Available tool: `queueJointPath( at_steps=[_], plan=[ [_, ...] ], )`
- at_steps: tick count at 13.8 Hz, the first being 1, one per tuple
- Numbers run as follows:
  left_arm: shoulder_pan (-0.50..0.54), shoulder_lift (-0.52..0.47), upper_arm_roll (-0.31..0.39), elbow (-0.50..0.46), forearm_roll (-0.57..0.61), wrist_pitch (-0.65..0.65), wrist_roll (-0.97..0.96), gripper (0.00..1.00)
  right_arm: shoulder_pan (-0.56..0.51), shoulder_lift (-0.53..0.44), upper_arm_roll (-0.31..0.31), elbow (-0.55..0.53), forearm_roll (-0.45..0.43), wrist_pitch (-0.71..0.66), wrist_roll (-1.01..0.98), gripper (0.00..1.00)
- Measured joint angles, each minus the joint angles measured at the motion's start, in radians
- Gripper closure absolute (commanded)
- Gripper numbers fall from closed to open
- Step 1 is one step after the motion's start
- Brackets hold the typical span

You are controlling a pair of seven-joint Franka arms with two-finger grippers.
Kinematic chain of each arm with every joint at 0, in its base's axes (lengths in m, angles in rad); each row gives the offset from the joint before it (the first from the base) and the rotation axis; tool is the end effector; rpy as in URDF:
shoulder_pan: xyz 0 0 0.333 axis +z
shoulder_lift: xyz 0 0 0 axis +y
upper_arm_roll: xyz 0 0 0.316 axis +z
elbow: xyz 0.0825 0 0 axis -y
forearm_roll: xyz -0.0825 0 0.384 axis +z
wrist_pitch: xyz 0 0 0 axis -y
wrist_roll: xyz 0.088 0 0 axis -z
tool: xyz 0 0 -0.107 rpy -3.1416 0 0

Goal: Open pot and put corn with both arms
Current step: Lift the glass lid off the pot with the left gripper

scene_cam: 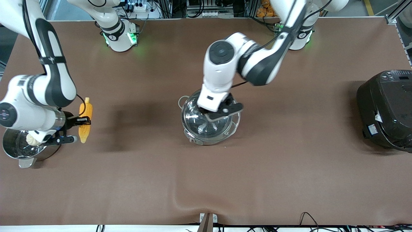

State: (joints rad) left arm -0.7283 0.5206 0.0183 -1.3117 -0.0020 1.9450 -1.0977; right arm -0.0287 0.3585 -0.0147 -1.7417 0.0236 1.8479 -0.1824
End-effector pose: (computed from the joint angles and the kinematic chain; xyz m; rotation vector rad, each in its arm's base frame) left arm 0.5445 -0.4719 0.4501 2.9986 0.5851 0.1152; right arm 0.6193 -0.0244 0.3517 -3.0665 -0.1995 0.3843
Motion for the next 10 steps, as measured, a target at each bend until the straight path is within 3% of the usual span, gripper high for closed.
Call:
queueJointPath(
  at_steps=[5,10],
  plan=[
    [0.114,-0.152,0.001,0.002,-0.035,-0.208,0.165,1.0,0.063,0.0,0.002,0.09,0.002,-0.083,0.029,0.9],
    [0.31,-0.24,0.009,-0.019,-0.035,-0.382,0.474,1.0,0.154,0.003,0.005,0.185,0.035,-0.117,0.135,0.9]
  ],
)
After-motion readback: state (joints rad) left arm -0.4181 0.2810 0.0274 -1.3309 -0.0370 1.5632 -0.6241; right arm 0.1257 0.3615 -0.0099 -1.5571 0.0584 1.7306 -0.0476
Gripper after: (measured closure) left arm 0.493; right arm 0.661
